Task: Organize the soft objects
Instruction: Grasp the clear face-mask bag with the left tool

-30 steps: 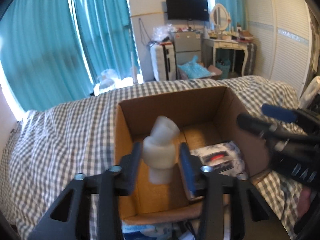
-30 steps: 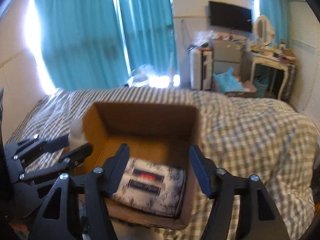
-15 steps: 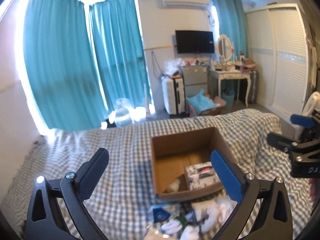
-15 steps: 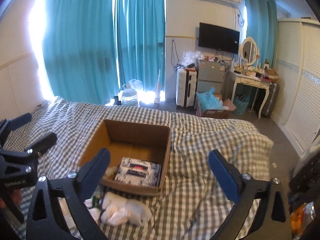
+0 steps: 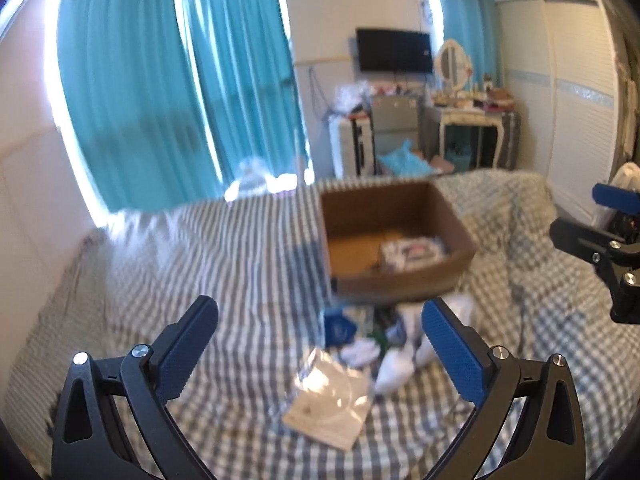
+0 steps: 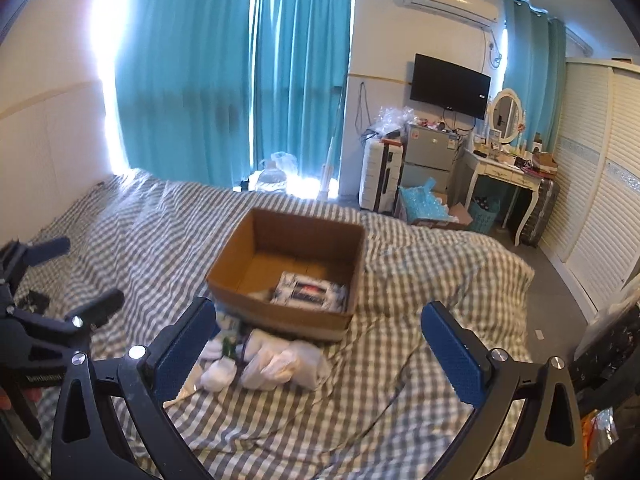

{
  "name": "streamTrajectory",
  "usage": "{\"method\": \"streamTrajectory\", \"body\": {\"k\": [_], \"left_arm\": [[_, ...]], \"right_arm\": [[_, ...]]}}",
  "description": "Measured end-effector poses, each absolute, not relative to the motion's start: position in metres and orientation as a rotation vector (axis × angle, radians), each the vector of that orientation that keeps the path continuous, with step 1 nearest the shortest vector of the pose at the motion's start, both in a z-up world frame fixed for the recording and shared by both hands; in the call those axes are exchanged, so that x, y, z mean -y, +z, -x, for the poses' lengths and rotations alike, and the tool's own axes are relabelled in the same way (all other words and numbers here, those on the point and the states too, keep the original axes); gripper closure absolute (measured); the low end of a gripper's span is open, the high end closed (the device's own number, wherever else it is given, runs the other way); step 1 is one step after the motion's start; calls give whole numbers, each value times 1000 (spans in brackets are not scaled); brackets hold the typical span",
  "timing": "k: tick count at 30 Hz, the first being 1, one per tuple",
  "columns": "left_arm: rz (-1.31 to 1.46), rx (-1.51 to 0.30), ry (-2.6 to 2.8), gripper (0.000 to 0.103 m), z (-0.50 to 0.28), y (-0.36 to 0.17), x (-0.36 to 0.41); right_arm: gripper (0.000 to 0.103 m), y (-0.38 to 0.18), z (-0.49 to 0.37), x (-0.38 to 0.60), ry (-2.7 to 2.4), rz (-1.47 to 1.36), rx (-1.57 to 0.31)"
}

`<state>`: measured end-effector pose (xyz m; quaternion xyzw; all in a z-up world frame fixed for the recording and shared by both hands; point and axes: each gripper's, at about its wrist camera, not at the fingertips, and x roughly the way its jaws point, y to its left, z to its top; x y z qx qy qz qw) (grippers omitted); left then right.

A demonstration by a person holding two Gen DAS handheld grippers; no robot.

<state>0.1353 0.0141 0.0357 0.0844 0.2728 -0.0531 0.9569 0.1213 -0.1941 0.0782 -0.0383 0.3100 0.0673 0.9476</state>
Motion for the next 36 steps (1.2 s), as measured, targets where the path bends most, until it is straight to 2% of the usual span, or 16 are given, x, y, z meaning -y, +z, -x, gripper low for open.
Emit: {"method": "streamTrajectory", "body": {"k": [10,18,19,20,21,23,26,31,34,36], "left_arm": [[-159,-745,-63,0,-150,-95,-16],[-189,-885,-106,1,-153,-151,-3],[-193,-892,-111,8,-153,-153,-3],[-199,-900,-112,24,-153,-155,-2],[-209,-908,-109,30,-155,-158,0],[-203,-926,-104,52,-159,-163,-3],[-150,-915,-108,71,-158,-158,-10],[-89,-859,-97,92,-148,-140,-22],[-35,-792,-79,94,-141,-121,-33],[1,-771,-70,94,-140,-114,-41]], "right_arm": [[0,-34,-140,160,173,89,-787],[5,-93,-145,153,204,73,-889],[5,-97,-145,153,207,68,-899],[5,-99,-144,154,208,60,-904],[5,-99,-144,155,211,54,-911],[5,-101,-143,155,212,57,-917],[5,-97,-139,153,216,64,-908],[9,-89,-130,144,249,48,-903],[16,-89,-129,131,276,21,-929],[26,-95,-131,118,313,9,-963]]}}
